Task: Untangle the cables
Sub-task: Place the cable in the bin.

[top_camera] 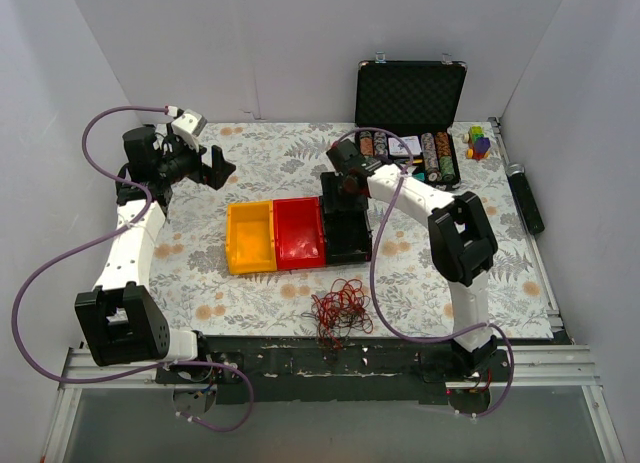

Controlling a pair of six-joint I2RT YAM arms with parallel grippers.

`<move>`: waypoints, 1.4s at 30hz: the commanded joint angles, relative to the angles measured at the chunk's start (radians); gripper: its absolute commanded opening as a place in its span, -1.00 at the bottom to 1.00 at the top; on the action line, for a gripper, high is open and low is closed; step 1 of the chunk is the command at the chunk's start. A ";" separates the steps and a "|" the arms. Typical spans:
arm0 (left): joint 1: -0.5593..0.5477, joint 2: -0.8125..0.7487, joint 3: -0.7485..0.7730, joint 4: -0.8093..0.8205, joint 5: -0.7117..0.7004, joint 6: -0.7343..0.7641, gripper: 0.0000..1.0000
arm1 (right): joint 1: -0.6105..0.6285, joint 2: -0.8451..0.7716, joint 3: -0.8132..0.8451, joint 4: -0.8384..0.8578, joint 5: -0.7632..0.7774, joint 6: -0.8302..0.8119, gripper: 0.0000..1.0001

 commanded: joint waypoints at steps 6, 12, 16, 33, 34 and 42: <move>0.002 -0.062 0.010 -0.002 0.013 0.015 0.96 | -0.004 -0.135 0.094 -0.064 -0.024 -0.015 0.42; 0.002 -0.067 0.022 -0.010 0.015 0.014 0.96 | -0.011 -0.168 0.110 -0.092 -0.004 -0.019 0.42; 0.003 -0.064 0.032 -0.016 0.012 0.015 0.96 | -0.012 -0.206 0.106 -0.089 -0.008 -0.018 0.43; 0.002 0.043 0.102 -0.117 -0.030 -0.043 0.96 | 0.250 -0.531 -0.417 0.259 -0.019 -0.291 0.45; 0.002 0.045 0.101 -0.122 -0.031 -0.043 0.96 | 0.259 -0.519 -0.413 0.256 -0.010 -0.303 0.43; 0.002 0.022 0.076 -0.123 -0.024 -0.041 0.96 | 0.275 -0.476 -0.403 0.324 0.082 -0.351 0.40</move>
